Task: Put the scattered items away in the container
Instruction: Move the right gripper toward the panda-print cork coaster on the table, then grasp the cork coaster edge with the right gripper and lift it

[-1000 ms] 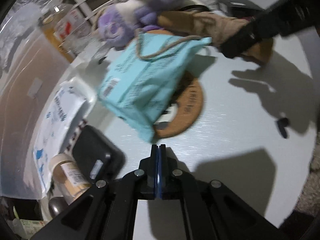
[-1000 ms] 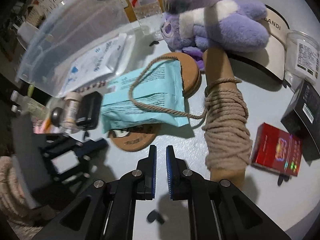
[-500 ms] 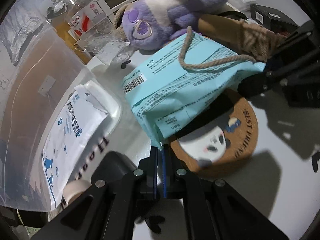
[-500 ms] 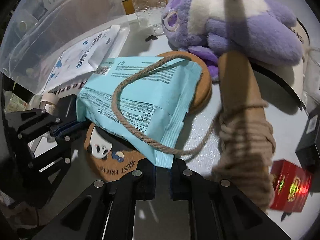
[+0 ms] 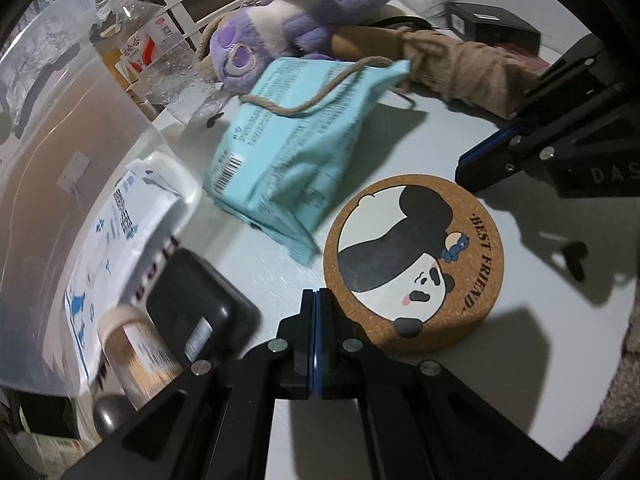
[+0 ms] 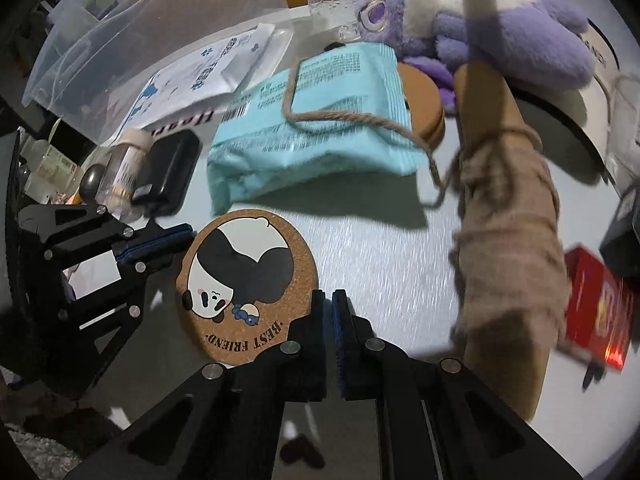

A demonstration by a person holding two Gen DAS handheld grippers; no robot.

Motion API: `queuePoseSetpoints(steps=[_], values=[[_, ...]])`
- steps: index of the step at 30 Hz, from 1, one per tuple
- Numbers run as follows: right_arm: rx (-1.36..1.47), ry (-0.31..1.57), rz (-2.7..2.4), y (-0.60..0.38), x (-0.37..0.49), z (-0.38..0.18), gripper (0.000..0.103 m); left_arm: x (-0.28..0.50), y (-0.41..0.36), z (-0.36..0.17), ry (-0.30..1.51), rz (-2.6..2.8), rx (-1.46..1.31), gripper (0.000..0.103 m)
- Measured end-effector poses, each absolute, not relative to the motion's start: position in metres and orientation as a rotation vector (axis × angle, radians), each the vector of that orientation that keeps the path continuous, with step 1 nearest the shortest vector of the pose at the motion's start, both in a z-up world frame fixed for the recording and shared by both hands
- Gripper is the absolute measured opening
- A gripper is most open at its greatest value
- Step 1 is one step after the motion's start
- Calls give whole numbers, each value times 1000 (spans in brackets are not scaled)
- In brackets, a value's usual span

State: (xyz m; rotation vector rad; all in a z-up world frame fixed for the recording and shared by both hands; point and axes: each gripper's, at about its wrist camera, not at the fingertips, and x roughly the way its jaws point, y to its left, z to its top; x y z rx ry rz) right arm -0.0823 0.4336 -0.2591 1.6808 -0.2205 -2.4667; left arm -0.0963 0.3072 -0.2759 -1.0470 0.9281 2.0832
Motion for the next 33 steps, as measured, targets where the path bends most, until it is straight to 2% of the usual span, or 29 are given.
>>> queuePoseSetpoints(steps=[20,29,33], values=[[1703,-217,-2406,369,-12,-260,10,-45,264,-279,876,2145,-1104,0],[1730,-283,-2440,327,-17,-260,10,-64,234,-278,853,2151,-1109,0],[1731,-323,-2540,315,-19,-260,10,-71,217,-275,845,2112,-1120,11]])
